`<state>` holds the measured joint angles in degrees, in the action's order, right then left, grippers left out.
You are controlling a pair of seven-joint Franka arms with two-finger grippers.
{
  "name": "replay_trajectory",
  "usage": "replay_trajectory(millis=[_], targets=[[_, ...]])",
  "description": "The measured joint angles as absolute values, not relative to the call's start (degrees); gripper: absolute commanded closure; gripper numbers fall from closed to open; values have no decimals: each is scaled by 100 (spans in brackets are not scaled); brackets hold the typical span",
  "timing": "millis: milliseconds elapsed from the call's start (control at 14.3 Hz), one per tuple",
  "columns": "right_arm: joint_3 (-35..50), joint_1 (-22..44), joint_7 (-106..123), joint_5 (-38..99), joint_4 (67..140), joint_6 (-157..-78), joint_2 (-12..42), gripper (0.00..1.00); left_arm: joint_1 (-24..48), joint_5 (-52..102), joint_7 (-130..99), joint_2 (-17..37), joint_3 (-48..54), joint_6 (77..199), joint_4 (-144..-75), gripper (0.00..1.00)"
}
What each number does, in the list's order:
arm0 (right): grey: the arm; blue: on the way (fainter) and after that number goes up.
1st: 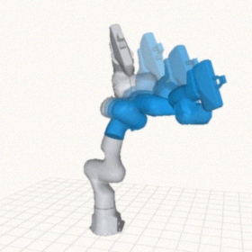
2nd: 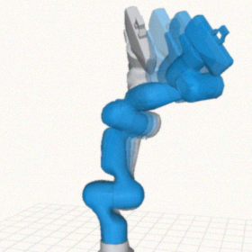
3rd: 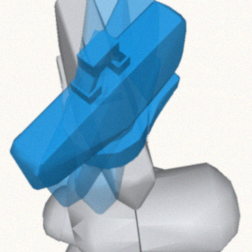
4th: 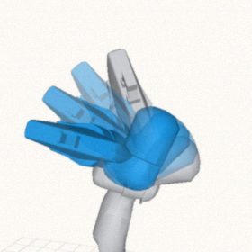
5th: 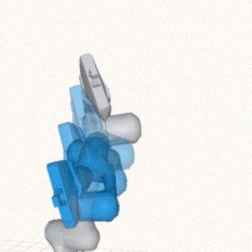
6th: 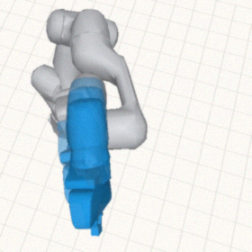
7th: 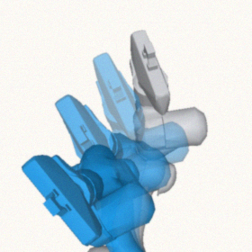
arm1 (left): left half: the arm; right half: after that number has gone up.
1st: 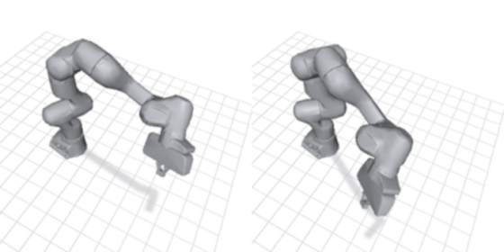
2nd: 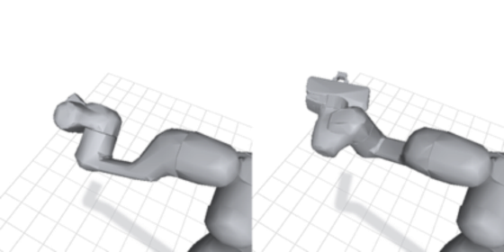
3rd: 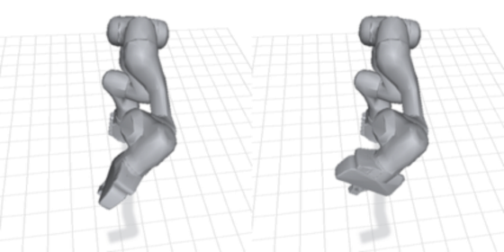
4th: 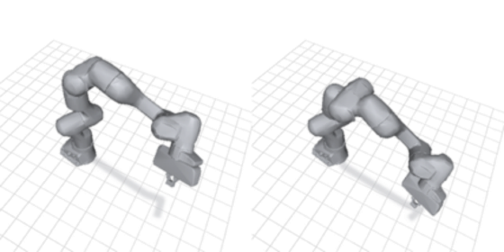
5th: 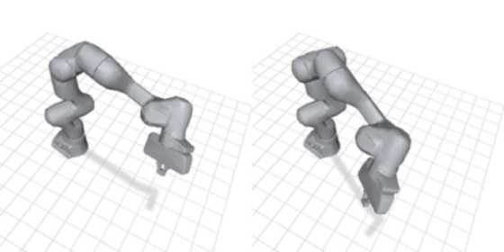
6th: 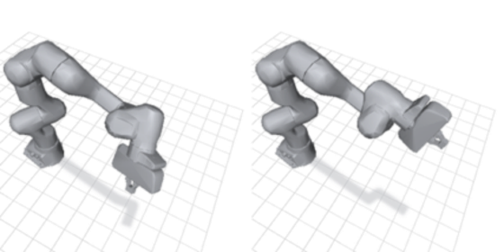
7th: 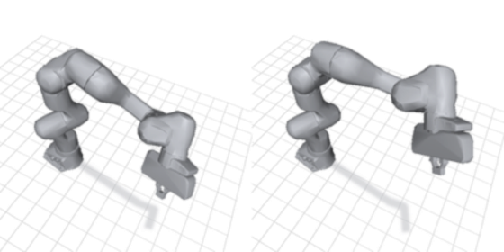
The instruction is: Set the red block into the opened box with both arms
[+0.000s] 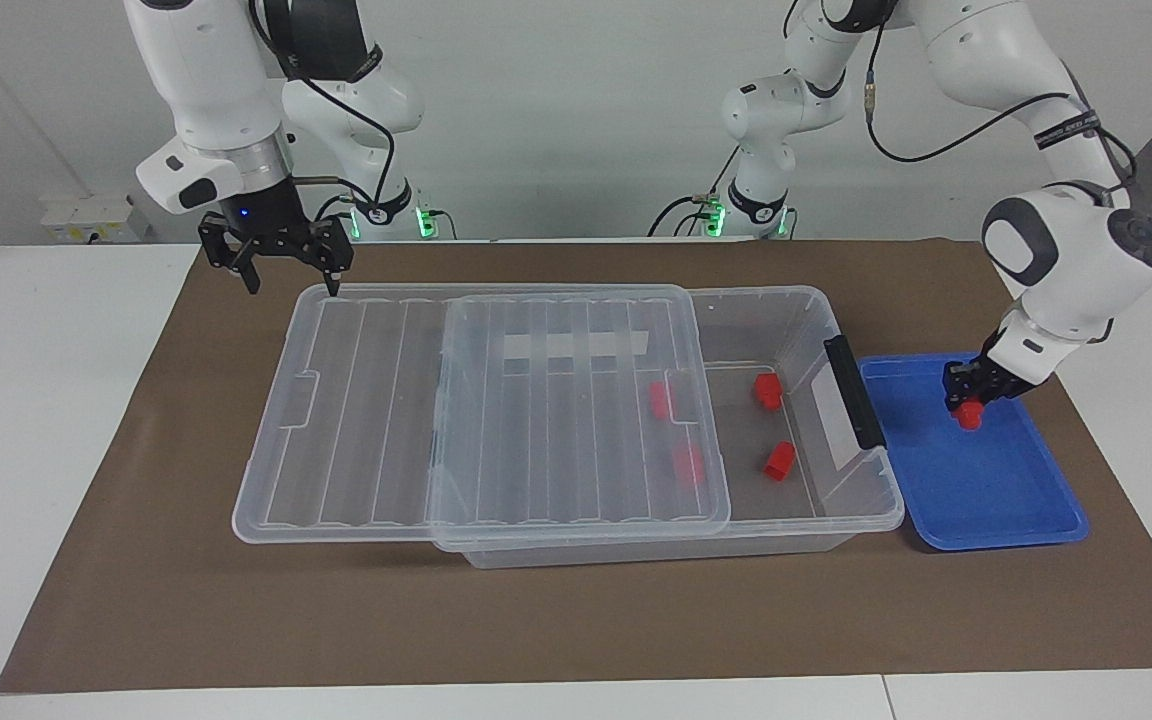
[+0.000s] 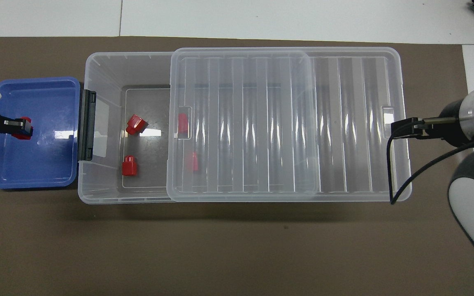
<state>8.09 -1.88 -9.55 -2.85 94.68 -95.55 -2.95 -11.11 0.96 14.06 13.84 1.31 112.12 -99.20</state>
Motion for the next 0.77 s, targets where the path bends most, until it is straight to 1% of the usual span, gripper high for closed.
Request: replay_trajectory(millis=[140, 279, 558, 767], targets=[[808, -192, -1082, -245, 9042, -9306, -149, 0, -924, 179, 705, 1321, 157, 10476, -9302, 100], [805, -200, -1105, -240, 8745, -9104, 20, 0, -560, 204, -348, 1215, 176, 10224, -9059, 100], [801, -249, -1108, -239, 8657, -8977, 175, 0, 468, 207, -2968, 1160, 207, 10243, -9034, 100], [801, -251, -1108, -239, 8657, -8962, 182, 0, 966, 200, -4290, 1154, 212, 10685, -9200, 100]])
